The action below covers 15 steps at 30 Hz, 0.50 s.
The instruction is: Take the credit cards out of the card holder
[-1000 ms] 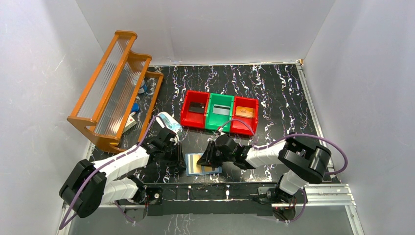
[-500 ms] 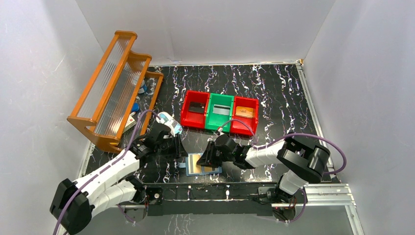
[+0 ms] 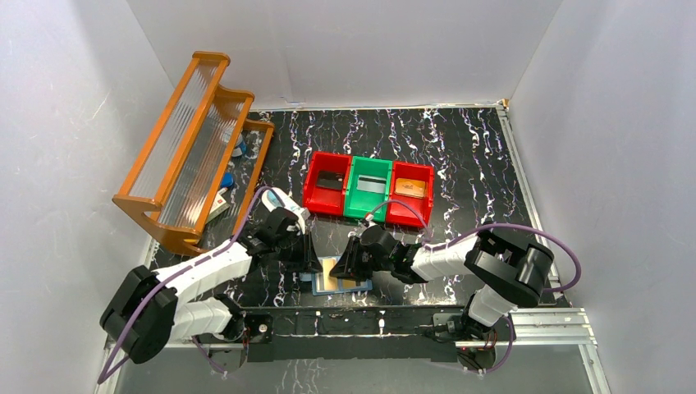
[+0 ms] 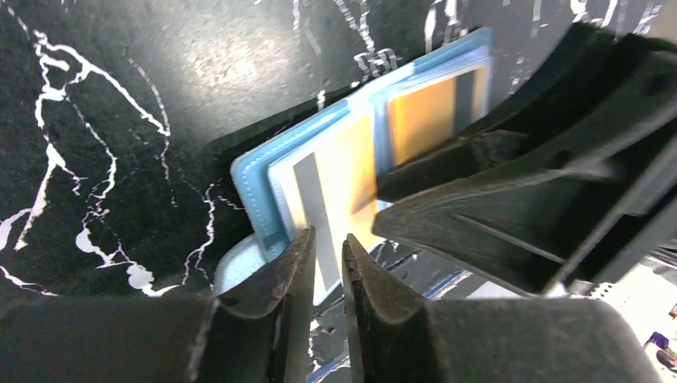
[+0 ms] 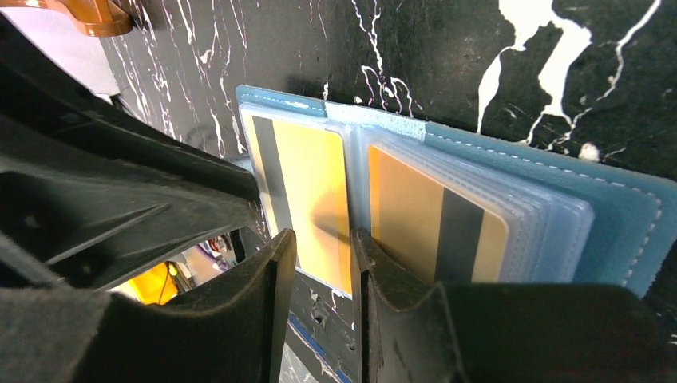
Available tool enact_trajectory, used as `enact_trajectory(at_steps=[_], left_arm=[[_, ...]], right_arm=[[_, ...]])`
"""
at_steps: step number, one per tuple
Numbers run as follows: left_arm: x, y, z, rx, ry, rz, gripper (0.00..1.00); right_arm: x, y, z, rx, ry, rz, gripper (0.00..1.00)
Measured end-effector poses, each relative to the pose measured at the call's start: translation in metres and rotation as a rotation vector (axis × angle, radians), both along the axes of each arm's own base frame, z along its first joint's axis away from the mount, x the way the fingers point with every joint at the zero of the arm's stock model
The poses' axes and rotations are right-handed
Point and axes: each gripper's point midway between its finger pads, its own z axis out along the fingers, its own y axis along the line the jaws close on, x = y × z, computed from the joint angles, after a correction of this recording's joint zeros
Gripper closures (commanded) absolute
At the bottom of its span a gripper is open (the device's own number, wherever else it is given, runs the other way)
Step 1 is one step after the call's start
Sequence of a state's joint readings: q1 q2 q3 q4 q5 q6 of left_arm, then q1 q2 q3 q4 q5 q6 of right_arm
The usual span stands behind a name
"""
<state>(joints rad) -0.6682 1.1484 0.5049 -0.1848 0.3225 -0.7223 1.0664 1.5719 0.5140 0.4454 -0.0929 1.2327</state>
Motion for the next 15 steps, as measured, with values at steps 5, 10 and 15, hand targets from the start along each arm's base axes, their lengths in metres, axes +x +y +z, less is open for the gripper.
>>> enact_trajectory(at_steps=[5,10,15], left_arm=[[-0.008,0.008,-0.022,0.058,0.055,0.006,0.88],[-0.008,0.009,-0.025,0.064,0.053,0.013,0.9],[-0.007,0.008,-0.026,0.064,0.049,0.015,0.93]], right_arm=[[0.0,0.0,0.001,0.004,0.002,-0.004,0.53],[0.002,-0.001,0.005,0.005,-0.004,-0.014,0.52],[0.003,-0.001,0.005,-0.023,-0.005,-0.011,0.56]])
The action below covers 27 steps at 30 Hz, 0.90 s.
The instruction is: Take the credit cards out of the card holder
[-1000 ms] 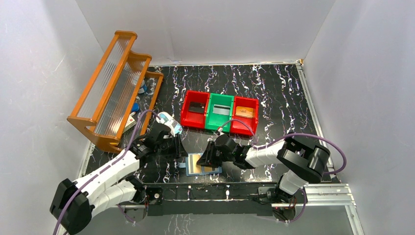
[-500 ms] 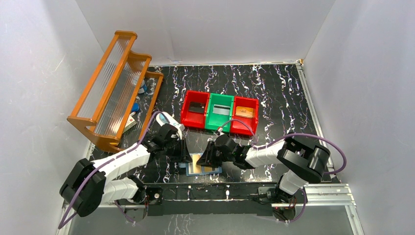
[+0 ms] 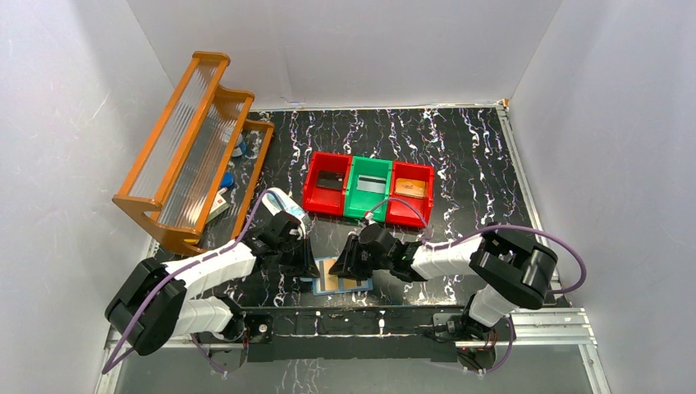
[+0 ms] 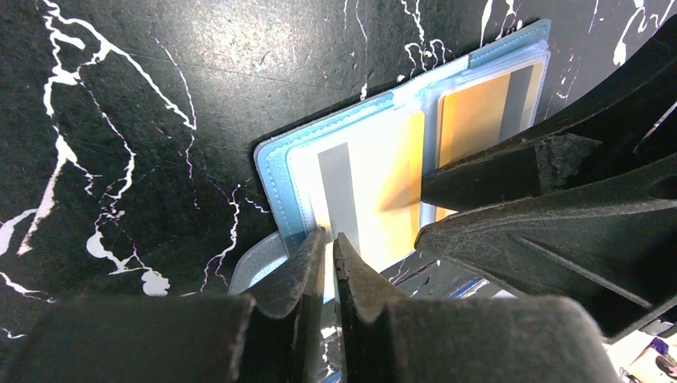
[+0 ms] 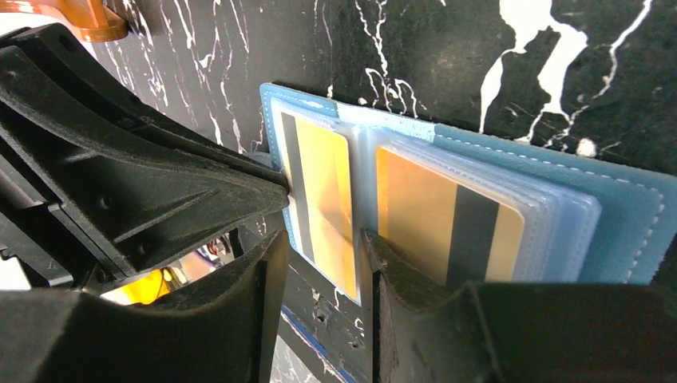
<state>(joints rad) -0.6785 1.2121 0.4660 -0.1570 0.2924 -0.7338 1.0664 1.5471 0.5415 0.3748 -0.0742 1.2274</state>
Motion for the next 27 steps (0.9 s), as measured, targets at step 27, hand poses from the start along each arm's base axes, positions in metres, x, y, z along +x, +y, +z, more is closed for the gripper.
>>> enact_trajectory(at_steps=[27], left_arm=[[0.0,0.0004,-0.0026,-0.006,-0.029,0.005,0.96]], right_arm=[[-0.0047,-0.0005,-0.0073,0.08,0.032,0.005,0.84]])
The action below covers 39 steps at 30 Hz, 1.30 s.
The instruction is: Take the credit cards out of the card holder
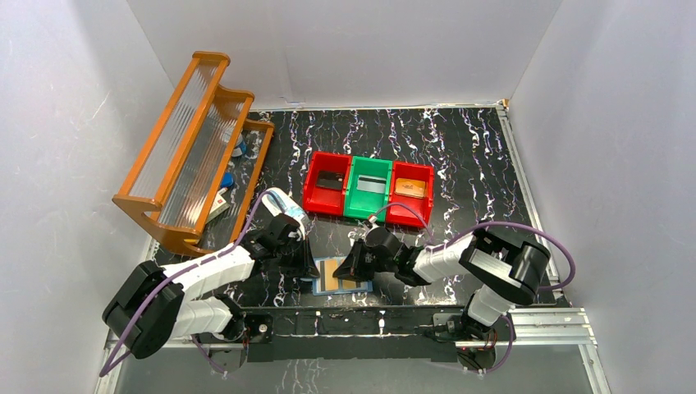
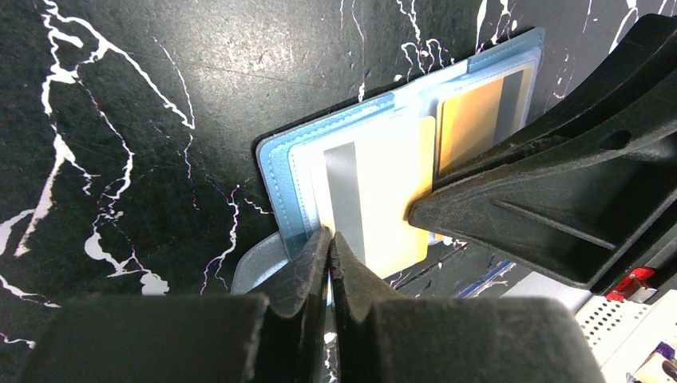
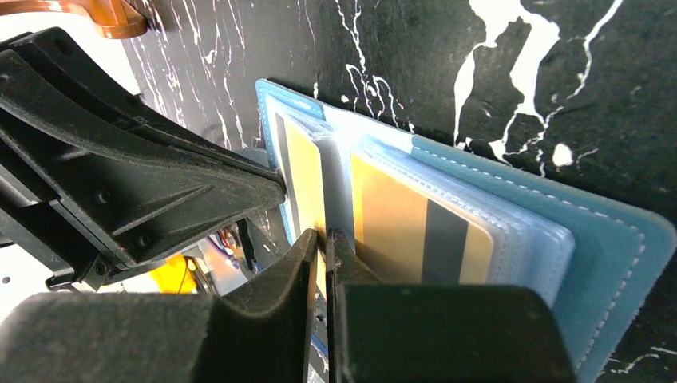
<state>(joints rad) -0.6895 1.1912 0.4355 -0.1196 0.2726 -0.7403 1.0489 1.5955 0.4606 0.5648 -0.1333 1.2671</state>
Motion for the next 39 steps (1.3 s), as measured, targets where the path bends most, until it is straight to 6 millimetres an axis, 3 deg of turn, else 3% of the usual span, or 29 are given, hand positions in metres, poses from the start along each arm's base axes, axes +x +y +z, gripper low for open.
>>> enact_trajectory(at_steps=[9,15,29,33,39], left_arm=[[0.0,-0.001,0.0,-0.002,-0.002,-0.003,0.97],[0.0,-0.001,0.0,-0.002,-0.002,-0.004,0.97],[0.0,-0.001,0.0,0.0,-0.003,-0.007,0.96],[0.0,-0.001,0.0,0.001,-0.007,-0.009,0.95],[-0.002,0.003,0.001,0.015,-0.009,-0.01,0.94]], right_arm=[[-0.002,-0.003,0.003,0.019,0.0,-0.005,0.96],[-0.002,-0.002,0.007,0.042,-0.001,0.001,0.96],[-0.003,-0.027,0.005,0.045,0.004,-0.032,0.91],[-0.004,-0.028,0.005,0.046,0.008,-0.024,0.82],[-0.007,-0.021,0.005,0.055,0.03,0.008,0.77]])
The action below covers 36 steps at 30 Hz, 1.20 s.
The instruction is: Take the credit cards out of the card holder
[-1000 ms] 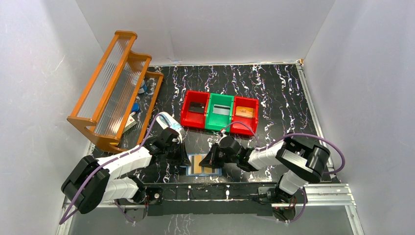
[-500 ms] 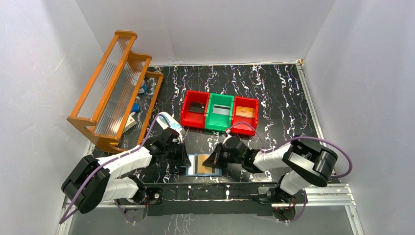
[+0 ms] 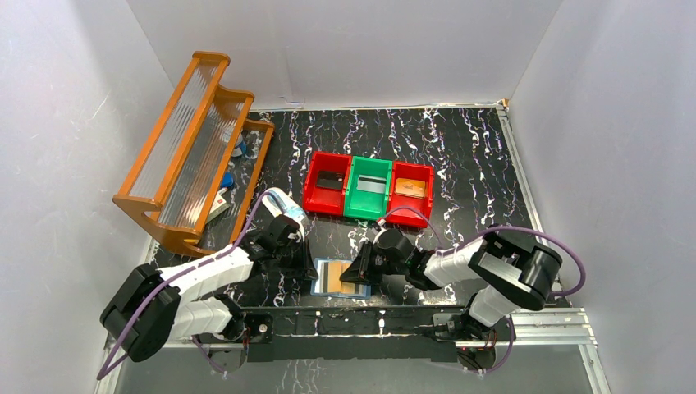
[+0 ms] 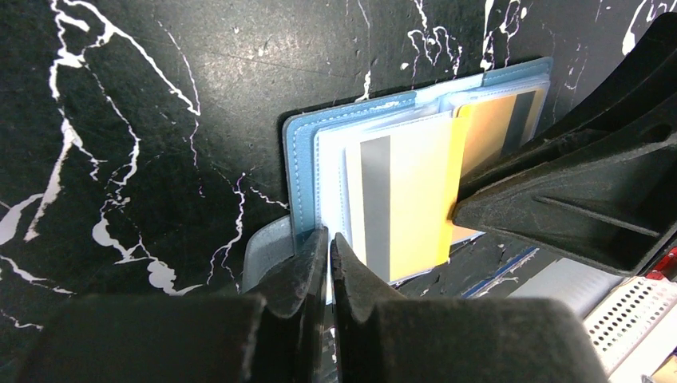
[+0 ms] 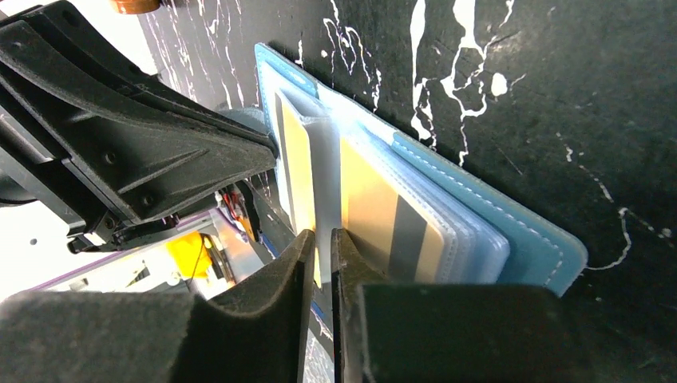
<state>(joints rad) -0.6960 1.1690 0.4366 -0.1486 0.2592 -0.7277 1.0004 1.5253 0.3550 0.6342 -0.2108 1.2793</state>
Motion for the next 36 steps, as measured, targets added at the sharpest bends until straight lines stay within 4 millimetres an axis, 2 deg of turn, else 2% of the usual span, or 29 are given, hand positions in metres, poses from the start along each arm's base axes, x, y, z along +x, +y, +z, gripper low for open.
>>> enact_trajectory(at_steps=[4,9,19,26,32,36], left_arm=[[-0.002,0.002,0.0,0.008,0.003,-0.001,0.94],[-0.002,0.002,0.0,0.009,0.003,0.0,0.94],[-0.002,0.002,0.0,0.009,0.002,0.0,0.94],[-0.002,0.002,0.0,0.009,0.003,-0.001,0.94],[-0.002,0.003,0.0,0.01,0.001,-0.002,0.94],[-0.003,0.006,0.001,0.018,-0.003,0.0,0.86]], right_arm=[[0.0,0.001,0.001,0.006,0.003,0.002,0.8],[0.0,0.003,0.0,0.012,0.007,0.005,0.75],[-0.001,0.014,-0.004,0.041,0.043,0.022,0.75],[0.002,0.014,-0.006,0.031,0.047,0.004,0.98],[0.002,0.013,0.0,0.043,0.03,0.001,1.0],[-0.003,0.001,-0.001,0.041,0.025,-0.009,1.0]])
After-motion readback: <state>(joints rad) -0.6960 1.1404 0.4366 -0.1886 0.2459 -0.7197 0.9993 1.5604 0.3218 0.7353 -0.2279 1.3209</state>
